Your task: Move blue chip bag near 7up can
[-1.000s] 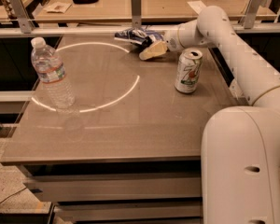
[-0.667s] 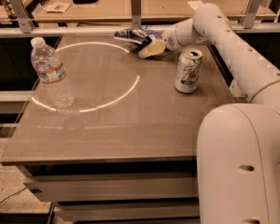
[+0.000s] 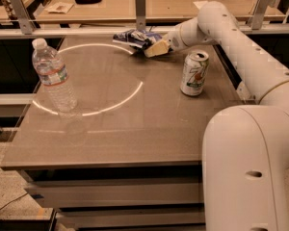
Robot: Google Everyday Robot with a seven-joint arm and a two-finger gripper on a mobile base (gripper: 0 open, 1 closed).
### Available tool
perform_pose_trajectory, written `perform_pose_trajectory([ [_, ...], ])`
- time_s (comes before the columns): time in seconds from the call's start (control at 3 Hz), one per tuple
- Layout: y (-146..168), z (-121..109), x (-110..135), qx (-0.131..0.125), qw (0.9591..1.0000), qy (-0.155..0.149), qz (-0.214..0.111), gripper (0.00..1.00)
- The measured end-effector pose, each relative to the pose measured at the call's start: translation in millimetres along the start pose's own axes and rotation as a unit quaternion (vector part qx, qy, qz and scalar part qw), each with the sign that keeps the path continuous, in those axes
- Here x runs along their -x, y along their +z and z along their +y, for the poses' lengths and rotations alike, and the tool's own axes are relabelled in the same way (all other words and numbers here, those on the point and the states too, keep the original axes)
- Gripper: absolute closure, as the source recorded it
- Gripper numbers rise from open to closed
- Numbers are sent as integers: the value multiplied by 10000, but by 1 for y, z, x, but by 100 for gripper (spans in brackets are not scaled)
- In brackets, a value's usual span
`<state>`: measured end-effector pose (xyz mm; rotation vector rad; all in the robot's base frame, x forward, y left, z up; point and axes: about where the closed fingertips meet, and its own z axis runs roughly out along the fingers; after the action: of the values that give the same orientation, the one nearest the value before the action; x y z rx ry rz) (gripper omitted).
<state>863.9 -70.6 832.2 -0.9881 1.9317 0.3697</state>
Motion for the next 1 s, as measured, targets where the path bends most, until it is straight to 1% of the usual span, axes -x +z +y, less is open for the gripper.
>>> perform_pose_trajectory([
  [0.33, -8, 2, 4, 93, 9999, -143, -25, 87],
  [0.67, -30, 1, 10, 332, 9990, -297, -37, 100],
  [1.0, -61, 6, 14, 734, 9963, -447, -13, 100],
])
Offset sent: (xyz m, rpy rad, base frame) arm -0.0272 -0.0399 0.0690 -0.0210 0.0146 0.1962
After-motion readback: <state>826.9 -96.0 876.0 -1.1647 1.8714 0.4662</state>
